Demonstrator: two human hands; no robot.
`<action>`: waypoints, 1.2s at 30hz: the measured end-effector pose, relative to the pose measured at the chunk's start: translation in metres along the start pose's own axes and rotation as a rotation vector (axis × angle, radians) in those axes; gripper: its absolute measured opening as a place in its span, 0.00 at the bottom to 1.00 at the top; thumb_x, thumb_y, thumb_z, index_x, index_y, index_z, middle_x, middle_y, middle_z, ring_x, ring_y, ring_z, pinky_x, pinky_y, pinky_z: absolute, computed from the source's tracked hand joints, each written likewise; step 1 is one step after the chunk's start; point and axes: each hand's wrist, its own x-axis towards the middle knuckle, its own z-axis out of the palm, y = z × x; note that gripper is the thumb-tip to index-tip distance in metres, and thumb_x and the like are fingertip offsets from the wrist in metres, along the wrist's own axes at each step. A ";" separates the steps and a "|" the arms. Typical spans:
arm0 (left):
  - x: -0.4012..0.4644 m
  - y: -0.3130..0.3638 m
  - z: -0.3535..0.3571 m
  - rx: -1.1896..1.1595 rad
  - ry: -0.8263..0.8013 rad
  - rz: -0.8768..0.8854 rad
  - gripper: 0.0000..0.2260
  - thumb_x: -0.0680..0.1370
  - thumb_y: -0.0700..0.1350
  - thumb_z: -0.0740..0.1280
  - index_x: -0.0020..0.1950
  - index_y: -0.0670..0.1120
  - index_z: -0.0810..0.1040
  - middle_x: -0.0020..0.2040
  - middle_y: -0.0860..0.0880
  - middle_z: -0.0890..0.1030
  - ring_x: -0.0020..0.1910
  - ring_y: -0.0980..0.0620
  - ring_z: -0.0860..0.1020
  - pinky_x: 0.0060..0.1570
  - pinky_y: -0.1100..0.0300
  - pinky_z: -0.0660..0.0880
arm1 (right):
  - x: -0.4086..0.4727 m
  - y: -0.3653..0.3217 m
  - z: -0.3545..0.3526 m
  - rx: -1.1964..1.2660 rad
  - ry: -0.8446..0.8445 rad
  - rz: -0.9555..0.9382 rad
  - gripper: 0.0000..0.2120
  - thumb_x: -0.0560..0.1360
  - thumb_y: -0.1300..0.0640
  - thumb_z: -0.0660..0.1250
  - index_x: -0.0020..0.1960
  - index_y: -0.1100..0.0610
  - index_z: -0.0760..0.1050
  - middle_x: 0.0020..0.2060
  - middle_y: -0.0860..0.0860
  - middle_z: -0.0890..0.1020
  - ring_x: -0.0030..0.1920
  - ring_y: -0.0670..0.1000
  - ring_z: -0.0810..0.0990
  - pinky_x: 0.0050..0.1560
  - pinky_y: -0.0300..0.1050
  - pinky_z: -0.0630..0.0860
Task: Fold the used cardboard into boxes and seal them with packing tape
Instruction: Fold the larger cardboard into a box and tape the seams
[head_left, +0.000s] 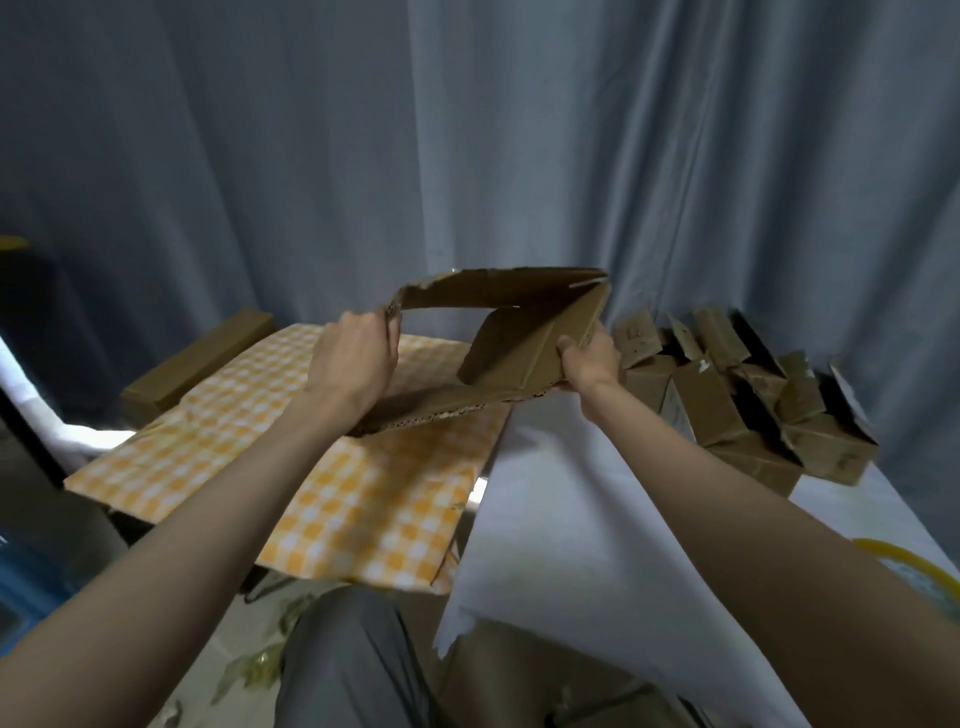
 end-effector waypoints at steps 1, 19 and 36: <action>0.007 0.001 -0.009 -0.005 0.017 -0.029 0.19 0.85 0.50 0.56 0.49 0.38 0.78 0.43 0.31 0.80 0.43 0.29 0.77 0.37 0.48 0.65 | -0.002 -0.010 -0.002 -0.029 0.020 -0.045 0.18 0.83 0.57 0.61 0.72 0.51 0.67 0.62 0.54 0.76 0.55 0.58 0.80 0.50 0.55 0.83; 0.049 0.097 -0.089 -0.234 -0.423 -0.201 0.15 0.83 0.43 0.58 0.38 0.42 0.70 0.38 0.45 0.72 0.34 0.49 0.72 0.28 0.57 0.65 | -0.052 -0.121 -0.167 -0.718 0.039 -0.130 0.07 0.77 0.58 0.63 0.47 0.60 0.78 0.40 0.55 0.83 0.27 0.54 0.84 0.32 0.47 0.83; 0.059 0.103 -0.071 -0.530 -0.628 -0.226 0.15 0.78 0.55 0.66 0.45 0.43 0.78 0.41 0.45 0.80 0.37 0.48 0.78 0.31 0.62 0.73 | -0.034 -0.090 -0.187 -0.259 -0.084 0.023 0.20 0.76 0.43 0.66 0.47 0.61 0.76 0.28 0.52 0.81 0.28 0.50 0.81 0.28 0.41 0.77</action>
